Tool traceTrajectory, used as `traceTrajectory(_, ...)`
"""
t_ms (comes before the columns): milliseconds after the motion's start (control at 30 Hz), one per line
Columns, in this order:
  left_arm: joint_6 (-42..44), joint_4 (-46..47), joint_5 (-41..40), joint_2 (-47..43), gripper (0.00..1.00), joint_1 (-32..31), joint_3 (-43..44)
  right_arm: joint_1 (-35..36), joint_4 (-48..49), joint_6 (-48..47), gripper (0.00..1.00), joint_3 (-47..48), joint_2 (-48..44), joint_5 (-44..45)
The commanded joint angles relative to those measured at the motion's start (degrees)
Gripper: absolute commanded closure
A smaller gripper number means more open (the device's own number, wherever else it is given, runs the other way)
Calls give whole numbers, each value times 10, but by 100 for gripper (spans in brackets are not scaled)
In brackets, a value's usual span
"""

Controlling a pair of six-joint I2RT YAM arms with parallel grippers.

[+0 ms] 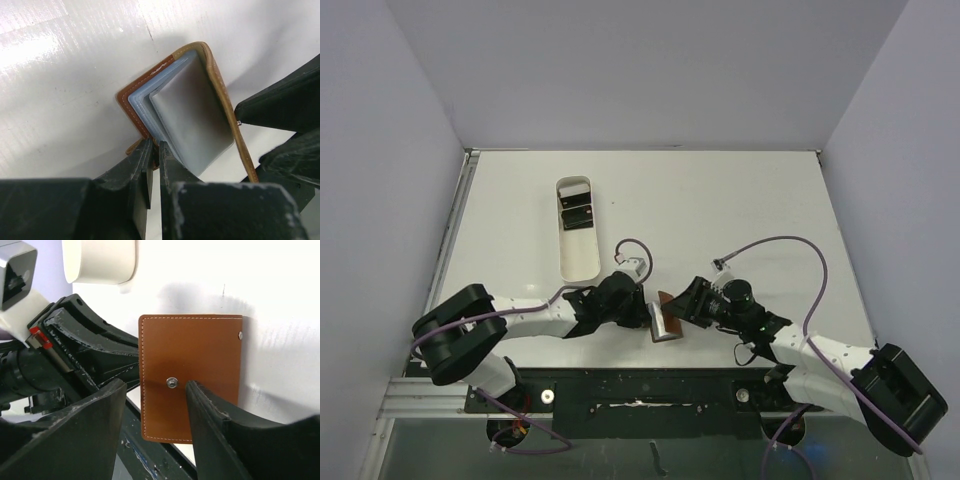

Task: Put the credit cards into the card holder
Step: Close the card holder at the center of the board.

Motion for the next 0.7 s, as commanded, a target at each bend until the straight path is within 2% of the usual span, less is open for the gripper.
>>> traceTrajectory(0, -15, 46, 8, -25, 99, -3, -13, 20, -62, -47, 52, 46, 11, 55)
traceTrajectory(167, -16, 51, 5, -33, 99, -2, -17, 47, -138, -69, 55, 90, 39, 93)
traceTrajectory(300, -17, 51, -1, -39, 98, -2, -19, 72, -184, -83, 49, 119, 58, 126)
traceTrajectory(400, -18, 48, -5, -45, 98, -2, -20, 90, -213, -93, 48, 139, 75, 155)
traceTrajectory(667, -28, 45, -23, -76, 97, 1, -33, 126, -254, -106, 63, 177, 133, 201)
